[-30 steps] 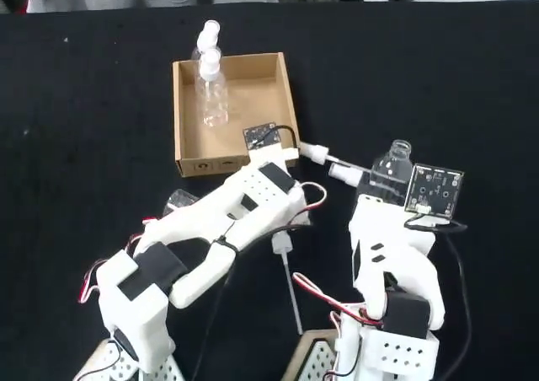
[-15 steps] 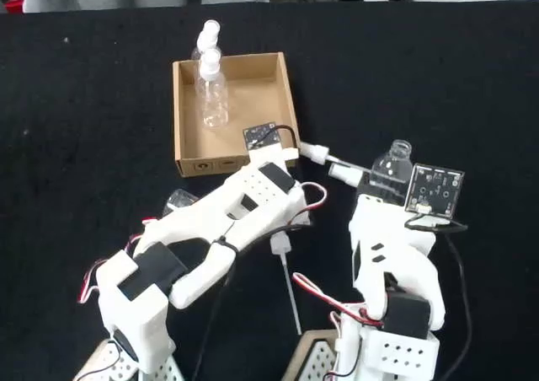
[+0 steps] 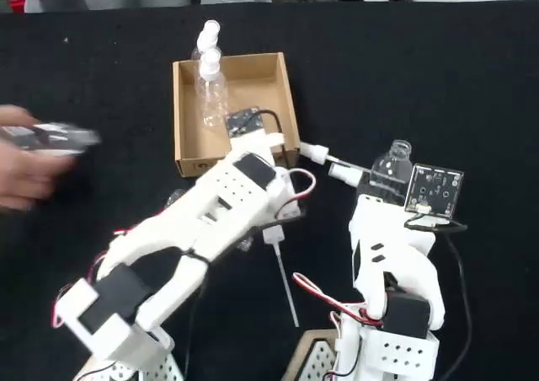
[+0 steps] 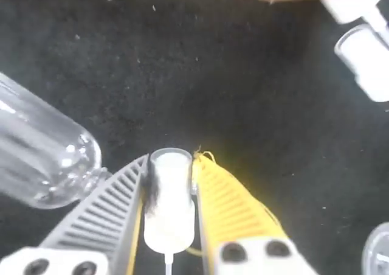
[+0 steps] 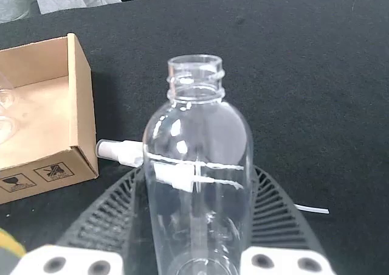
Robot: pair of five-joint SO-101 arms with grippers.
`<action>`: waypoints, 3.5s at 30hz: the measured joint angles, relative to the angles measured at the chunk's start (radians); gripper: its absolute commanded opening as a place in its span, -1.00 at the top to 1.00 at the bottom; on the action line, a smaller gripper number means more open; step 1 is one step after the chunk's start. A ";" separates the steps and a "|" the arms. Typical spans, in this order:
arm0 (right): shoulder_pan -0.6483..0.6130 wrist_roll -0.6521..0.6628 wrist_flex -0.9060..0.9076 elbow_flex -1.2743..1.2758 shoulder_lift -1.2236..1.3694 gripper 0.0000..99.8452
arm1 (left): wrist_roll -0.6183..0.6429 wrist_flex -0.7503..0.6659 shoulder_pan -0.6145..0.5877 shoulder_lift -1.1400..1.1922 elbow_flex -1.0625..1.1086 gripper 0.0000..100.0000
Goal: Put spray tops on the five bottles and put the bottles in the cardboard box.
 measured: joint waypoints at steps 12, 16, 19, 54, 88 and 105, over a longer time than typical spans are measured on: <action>0.000 0.000 0.000 0.000 0.000 0.75 | 0.003 0.006 -0.006 -0.319 0.147 0.94; 0.000 0.000 0.000 0.000 0.000 0.76 | -0.002 0.006 -0.046 -0.417 0.178 0.94; 0.000 0.000 0.000 0.000 0.000 0.76 | -0.051 -0.008 -0.097 -0.483 0.215 0.94; -0.328 0.117 0.018 0.000 0.000 0.76 | -0.031 -0.328 -0.525 -1.490 0.732 0.95; -0.480 0.483 0.021 0.130 -0.123 0.76 | 0.075 -0.471 -0.583 -1.663 0.832 0.95; -0.560 0.542 0.021 0.187 -0.150 0.76 | 0.075 -0.525 -0.582 -1.662 0.868 0.94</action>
